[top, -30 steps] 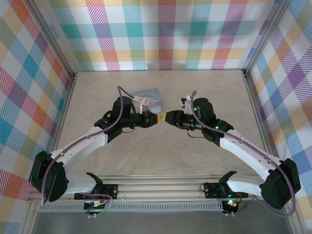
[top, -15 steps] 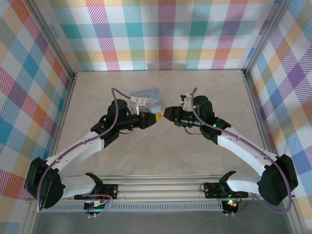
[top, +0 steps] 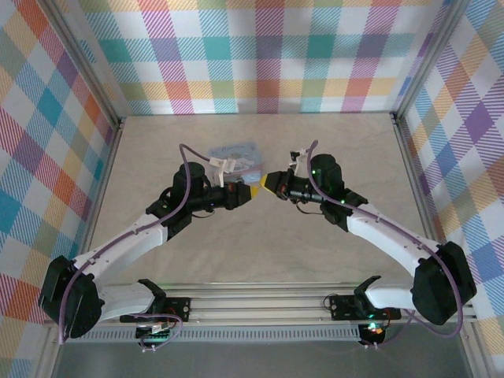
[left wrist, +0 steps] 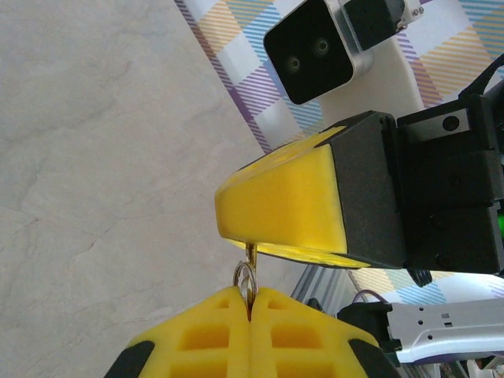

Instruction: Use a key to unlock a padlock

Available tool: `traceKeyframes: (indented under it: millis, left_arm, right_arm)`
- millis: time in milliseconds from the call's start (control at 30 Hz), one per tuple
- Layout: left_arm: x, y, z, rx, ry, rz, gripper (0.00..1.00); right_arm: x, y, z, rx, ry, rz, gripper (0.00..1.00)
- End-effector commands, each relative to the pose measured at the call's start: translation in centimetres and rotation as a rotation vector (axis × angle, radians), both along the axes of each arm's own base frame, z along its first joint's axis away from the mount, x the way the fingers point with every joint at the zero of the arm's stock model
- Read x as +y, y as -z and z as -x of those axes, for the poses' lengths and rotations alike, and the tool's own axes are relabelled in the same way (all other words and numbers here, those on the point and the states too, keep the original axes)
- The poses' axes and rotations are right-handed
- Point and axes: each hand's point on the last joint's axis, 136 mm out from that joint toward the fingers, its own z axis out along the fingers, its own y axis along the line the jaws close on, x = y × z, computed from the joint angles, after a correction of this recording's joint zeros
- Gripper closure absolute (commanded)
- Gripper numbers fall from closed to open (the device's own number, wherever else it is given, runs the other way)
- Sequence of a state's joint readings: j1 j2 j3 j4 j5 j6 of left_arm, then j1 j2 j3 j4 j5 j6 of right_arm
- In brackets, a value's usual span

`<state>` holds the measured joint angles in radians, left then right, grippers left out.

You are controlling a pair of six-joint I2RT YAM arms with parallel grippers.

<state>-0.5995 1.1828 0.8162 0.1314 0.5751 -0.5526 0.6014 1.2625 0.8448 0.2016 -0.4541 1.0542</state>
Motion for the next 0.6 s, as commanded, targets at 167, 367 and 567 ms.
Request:
traceKeyframes:
  millis: [167,367,567]
  left_arm:
    - [0.4,-0.6,0.4,-0.052,0.006,-0.012,1.00]
    - [0.6,-0.5,0.0,-0.053,-0.020,-0.017,1.00]
    - [0.8,-0.5,-0.4,-0.063,-0.045,-0.019,1.00]
  right_arm:
    - [0.4,-1.6,-0.1,-0.074,-0.027,-0.033,0.97]
    - [0.7,-0.8,-0.3,-0.014,-0.025,-0.040,0.68]
    - [1.2,0.0,-0.4,0.026,-0.043,-0.063,0.74]
